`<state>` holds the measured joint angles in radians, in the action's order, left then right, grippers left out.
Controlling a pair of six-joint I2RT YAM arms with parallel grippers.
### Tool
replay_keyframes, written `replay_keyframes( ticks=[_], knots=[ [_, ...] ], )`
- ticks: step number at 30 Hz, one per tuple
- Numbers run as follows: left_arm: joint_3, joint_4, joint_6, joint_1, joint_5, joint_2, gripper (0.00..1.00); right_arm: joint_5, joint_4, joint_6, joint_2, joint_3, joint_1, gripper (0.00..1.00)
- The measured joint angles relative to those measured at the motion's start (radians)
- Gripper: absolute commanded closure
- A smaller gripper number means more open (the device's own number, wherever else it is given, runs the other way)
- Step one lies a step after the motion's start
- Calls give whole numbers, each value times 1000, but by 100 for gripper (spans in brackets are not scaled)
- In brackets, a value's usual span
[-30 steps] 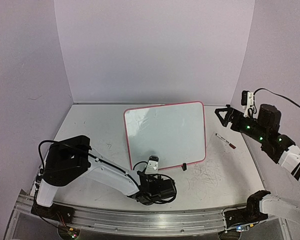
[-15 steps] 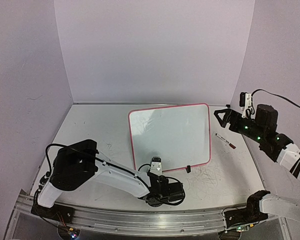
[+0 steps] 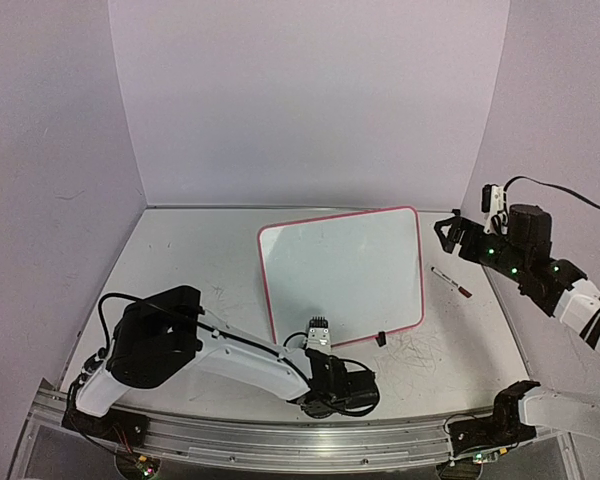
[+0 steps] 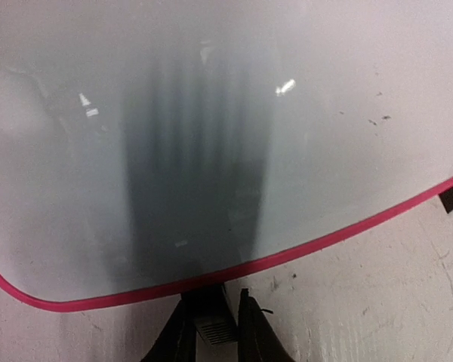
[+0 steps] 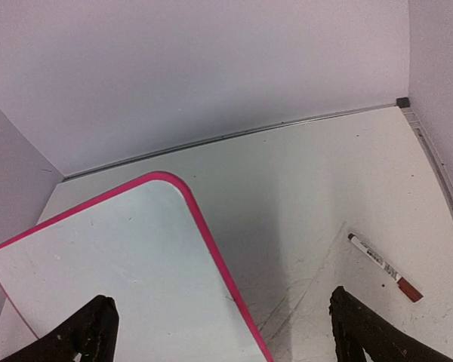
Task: Write a sentence on the whiteboard
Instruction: Move the whiteboard to the center of the board, then pick up the whiteboard marker from the corner of the board.
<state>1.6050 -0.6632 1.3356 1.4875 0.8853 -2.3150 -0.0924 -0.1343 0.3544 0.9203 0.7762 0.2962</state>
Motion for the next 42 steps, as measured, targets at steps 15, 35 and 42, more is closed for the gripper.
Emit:
replay_keyframes(
  ticks=[15, 35, 42],
  knots=[
    [5, 19, -105, 111, -47, 10, 31, 205, -69, -99, 385, 137, -160, 4],
    [-417, 467, -786, 84, -383, 686, 1, 63, -248, -328, 1017, 455, -291, 25],
    [-685, 533, -843, -127, -552, 996, 1, 20, -264, -375, 1039, 509, -291, 41]
  ],
)
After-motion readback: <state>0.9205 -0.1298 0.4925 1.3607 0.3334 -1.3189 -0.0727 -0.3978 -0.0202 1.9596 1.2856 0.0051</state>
